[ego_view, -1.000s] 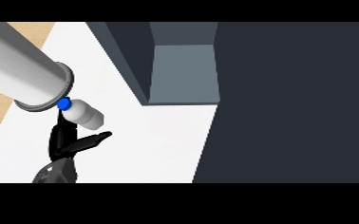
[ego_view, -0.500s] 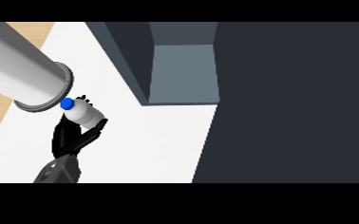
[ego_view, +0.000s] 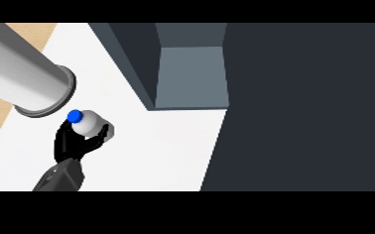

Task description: Pick up the bottled water, place it into the cabinet and close the cabinet

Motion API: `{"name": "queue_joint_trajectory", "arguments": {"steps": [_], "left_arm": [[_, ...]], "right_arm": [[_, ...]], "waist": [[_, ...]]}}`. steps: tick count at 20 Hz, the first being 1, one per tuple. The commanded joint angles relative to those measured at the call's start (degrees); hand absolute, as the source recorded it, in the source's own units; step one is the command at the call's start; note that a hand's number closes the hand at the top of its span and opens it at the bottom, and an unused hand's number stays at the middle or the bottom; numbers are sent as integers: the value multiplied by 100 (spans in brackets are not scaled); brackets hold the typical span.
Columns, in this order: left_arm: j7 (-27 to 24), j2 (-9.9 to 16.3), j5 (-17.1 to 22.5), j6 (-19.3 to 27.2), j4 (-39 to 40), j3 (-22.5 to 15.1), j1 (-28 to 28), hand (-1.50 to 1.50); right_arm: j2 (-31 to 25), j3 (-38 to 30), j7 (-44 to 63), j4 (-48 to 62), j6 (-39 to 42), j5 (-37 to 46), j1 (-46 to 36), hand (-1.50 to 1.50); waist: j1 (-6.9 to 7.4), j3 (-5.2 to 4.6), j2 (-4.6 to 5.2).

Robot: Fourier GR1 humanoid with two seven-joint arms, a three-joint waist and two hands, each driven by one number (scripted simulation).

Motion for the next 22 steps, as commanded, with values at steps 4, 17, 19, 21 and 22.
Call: {"name": "queue_joint_trajectory", "arguments": {"steps": [4,17,19,21,22], "left_arm": [[-234,-331,222,66,-19,16,-134,150],[635,-1116,-270,108,-2351,-1427,1032,150],[1120,-1149,8,-61,-3045,-1687,1319,150],[1311,-1151,545,189,-3427,-2247,1536,150],[1642,-1152,588,94,-3678,-2283,1485,150]], "right_arm": [[-193,129,-325,-412,30,362,445,-150],[-347,187,173,-797,-199,614,302,-150],[-114,7,432,-490,-179,507,-204,-150],[-168,223,87,-460,-242,568,78,-150],[-183,32,279,-435,-205,478,-107,-150]], "waist": [[24,5,-3],[112,11,-51],[165,10,-49],[111,10,-49],[126,9,-46]]}}
